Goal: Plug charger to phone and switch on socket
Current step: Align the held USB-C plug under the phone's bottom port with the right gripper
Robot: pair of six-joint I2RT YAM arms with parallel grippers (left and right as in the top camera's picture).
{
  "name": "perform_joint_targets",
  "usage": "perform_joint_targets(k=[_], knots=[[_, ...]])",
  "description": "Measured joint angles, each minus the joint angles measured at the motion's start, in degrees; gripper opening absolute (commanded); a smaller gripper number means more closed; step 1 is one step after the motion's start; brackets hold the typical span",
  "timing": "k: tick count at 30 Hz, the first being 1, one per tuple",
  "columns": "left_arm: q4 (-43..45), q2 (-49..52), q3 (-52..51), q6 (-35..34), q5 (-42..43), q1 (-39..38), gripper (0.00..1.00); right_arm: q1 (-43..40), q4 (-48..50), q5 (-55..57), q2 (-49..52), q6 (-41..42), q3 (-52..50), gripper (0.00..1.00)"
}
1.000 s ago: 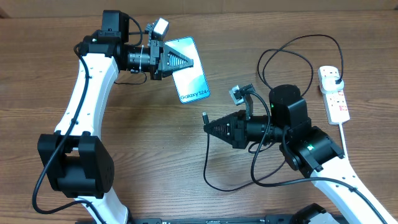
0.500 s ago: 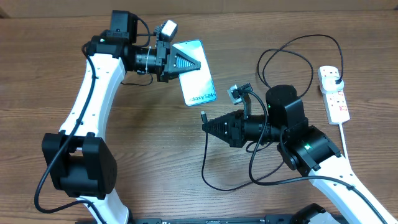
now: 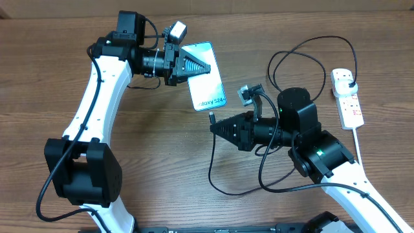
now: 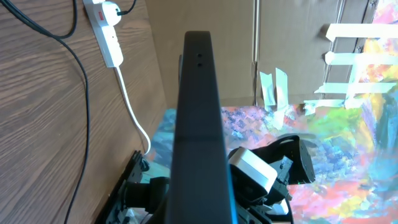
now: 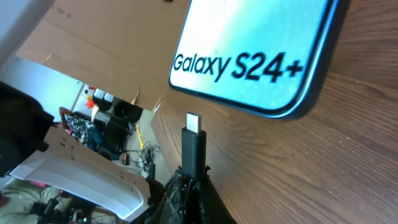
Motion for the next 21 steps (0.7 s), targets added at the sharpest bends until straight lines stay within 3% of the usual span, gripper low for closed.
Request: perform_joint_targets(k=[21], knots=[[0.0,0.0,0.0,0.0,0.0,-0.04,0.04,0.0,-0.79,1.62,0.0,1.03,0.0,0.04]])
